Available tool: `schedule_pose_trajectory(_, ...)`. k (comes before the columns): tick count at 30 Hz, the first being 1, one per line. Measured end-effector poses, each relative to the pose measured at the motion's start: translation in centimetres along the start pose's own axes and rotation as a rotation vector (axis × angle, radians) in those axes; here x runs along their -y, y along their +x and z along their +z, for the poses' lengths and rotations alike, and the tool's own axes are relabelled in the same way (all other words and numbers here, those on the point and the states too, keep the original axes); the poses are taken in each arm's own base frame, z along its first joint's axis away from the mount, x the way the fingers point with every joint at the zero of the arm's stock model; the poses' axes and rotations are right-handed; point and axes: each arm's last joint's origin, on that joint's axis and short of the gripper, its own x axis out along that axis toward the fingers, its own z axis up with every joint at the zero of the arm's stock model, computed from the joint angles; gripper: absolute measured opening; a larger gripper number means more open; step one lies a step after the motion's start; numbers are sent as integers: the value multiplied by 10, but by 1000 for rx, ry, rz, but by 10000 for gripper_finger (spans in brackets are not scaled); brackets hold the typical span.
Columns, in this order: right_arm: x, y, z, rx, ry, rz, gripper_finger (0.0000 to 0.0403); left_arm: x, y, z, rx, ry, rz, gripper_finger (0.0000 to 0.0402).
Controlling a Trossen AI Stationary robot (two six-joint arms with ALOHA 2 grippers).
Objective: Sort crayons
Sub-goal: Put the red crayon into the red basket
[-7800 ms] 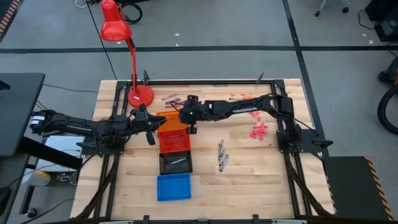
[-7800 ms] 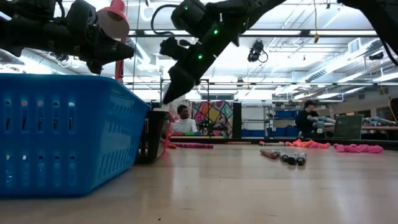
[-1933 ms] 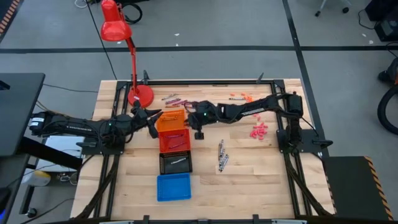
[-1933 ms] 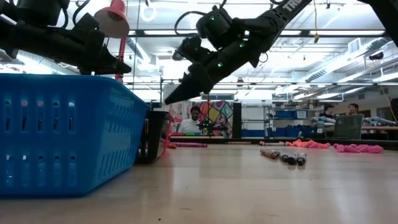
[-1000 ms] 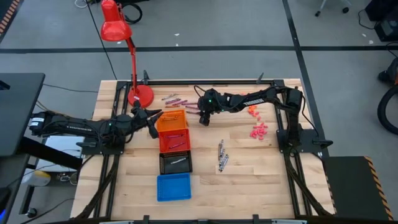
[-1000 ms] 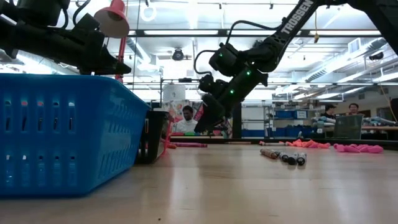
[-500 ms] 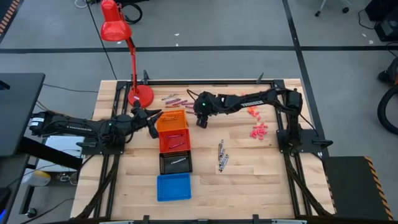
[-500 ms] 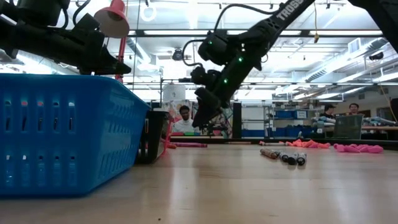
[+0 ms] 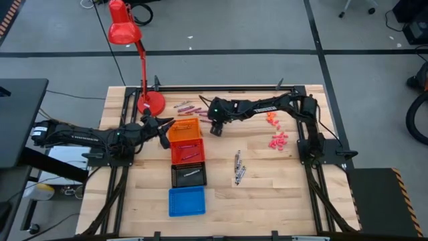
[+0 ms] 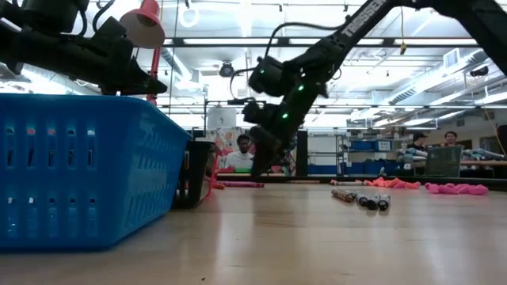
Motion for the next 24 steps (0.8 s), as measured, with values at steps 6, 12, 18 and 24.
schedule_pose_trajectory(6, -1, 8, 3, -90, -3, 1, 176, 0, 0, 0, 0, 0, 0, 71)
schedule_pose_trajectory(12, -3, 18, 7, -160, -21, 11, 165, 0, 0, 0, -2, 2, 0, 71)
schedule_pose_trajectory(18, -6, 22, 9, -206, -43, 29, 148, 0, 0, 0, -3, 11, 0, 71)
schedule_pose_trajectory(24, -7, 22, 9, -214, -71, 41, 104, 0, 0, -1, -11, 16, 0, 71)
